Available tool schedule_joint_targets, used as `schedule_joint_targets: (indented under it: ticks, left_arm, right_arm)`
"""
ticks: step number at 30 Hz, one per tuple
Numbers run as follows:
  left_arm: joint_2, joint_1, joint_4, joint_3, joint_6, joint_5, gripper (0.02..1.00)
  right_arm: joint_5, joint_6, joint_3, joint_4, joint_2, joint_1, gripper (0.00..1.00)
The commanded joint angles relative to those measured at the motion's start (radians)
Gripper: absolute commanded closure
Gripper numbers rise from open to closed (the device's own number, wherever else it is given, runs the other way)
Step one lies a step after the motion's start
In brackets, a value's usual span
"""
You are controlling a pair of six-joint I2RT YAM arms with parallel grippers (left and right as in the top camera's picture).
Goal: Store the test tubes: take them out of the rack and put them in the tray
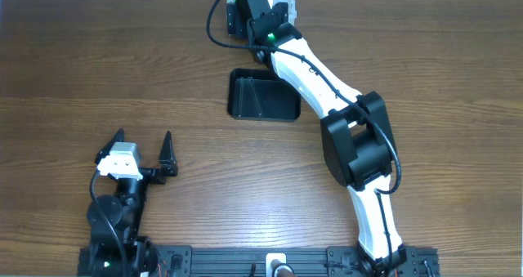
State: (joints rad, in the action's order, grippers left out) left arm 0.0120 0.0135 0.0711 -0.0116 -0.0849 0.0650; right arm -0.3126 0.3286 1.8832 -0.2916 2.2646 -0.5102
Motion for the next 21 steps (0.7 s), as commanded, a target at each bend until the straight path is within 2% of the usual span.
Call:
schedule_joint_targets:
  ticks: [1,21]
  left_arm:
    - [-0.006,-0.005,0.001,0.006,0.018,0.013,0.018]
    - [-0.006,-0.005,0.001,0.006,0.018,0.013,0.018]
  right_arm:
    - [-0.076,0.015,0.033,0.03,0.02,0.005,0.077]
    - [-0.116,0.007,0.033,0.109,0.072,0.026,0.128]
